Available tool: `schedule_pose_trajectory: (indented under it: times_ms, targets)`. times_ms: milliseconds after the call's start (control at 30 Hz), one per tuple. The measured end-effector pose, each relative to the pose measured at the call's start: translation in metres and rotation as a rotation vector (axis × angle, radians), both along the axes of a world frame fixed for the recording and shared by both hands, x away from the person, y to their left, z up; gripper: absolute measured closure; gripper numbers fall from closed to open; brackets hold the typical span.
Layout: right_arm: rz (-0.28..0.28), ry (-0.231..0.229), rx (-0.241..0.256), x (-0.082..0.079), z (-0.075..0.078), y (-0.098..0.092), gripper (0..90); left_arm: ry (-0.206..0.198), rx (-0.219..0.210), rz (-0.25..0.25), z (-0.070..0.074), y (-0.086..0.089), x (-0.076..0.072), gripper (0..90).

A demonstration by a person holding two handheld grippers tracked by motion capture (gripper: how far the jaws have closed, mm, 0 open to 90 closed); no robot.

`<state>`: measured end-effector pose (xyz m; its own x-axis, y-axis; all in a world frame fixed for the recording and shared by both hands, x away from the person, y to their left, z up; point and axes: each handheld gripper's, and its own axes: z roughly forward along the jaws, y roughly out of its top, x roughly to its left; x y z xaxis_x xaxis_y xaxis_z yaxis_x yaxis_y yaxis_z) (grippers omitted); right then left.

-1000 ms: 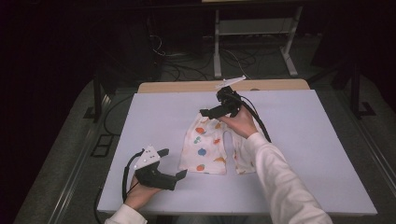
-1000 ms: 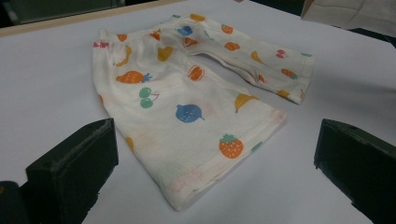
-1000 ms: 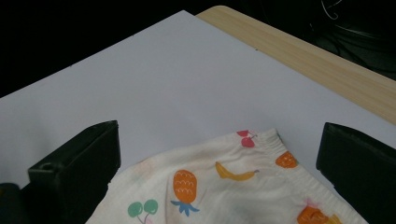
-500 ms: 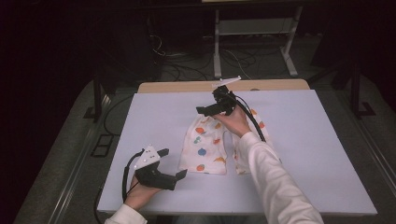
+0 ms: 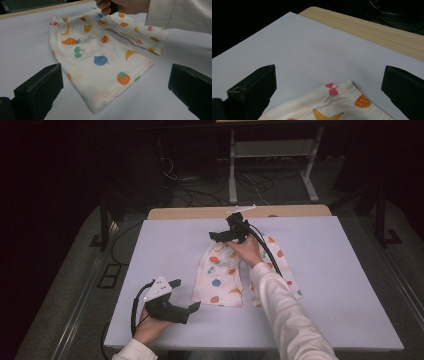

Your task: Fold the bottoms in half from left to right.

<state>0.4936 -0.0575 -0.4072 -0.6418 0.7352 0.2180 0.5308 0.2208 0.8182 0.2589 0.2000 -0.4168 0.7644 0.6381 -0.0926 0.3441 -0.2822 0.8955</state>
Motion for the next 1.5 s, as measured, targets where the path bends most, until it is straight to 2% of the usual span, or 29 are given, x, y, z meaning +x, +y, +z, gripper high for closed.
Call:
schedule_pose_trajectory:
  times_ms: [133, 167, 267, 500, 567, 600, 667, 867, 933, 1133, 1333, 1467, 1500]
  targets:
    - [-0.017, 0.002, -0.006, 0.003, -0.003, 0.002, 0.0, 0.0, 0.002, 0.0, 0.0, 0.0, 0.0, 0.0]
    - [-0.032, 0.009, -0.025, 0.006, -0.005, 0.004, 0.0, 0.0, 0.002, 0.0, 0.0, 0.0, 0.0, 0.0]
    - [-0.039, 0.006, -0.041, 0.008, -0.01, 0.008, 0.0, 0.001, 0.001, -0.001, 0.0, 0.0, 0.0, 0.0]
    - [-0.062, 0.012, -0.042, 0.013, -0.016, 0.013, 0.0, 0.001, 0.002, -0.004, 0.0, 0.0, 0.0, 0.0]
    - [-0.086, 0.009, -0.042, 0.013, -0.017, 0.013, 7.3, -0.001, 0.003, -0.007, 0.0, -0.001, 0.0, 0.0]
    - [-0.095, 0.013, -0.023, 0.014, -0.017, 0.013, 7.8, 0.0, 0.004, -0.008, 0.0, -0.001, 0.0, 0.0]
    - [-0.103, 0.022, -0.02, 0.015, -0.018, 0.014, 8.5, 0.0, 0.005, -0.009, 0.0, -0.001, 0.0, 0.0]
    - [-0.133, 0.042, -0.028, 0.017, -0.025, 0.017, 14.6, -0.001, 0.005, -0.011, 0.0, -0.001, 0.0, 0.0]
    - [-0.146, 0.053, -0.049, 0.018, -0.027, 0.019, 16.1, -0.001, 0.005, -0.011, 0.0, -0.001, 0.0, 0.0]
    - [-0.145, 0.075, -0.081, 0.019, -0.032, 0.023, 27.2, -0.001, 0.007, -0.012, 0.0, -0.002, 0.0, 0.0]
    - [-0.156, 0.082, -0.081, 0.02, -0.03, 0.021, 34.9, -0.002, 0.011, -0.014, 0.0, -0.002, 0.0, 0.0]
    - [-0.16, 0.091, -0.085, 0.021, -0.03, 0.019, 44.6, 0.0, 0.012, -0.015, 0.0, -0.003, 0.0, 0.0]
    - [-0.16, 0.091, -0.085, 0.021, -0.03, 0.019, 44.6, 0.0, 0.012, -0.015, 0.0, -0.003, 0.0, 0.0]
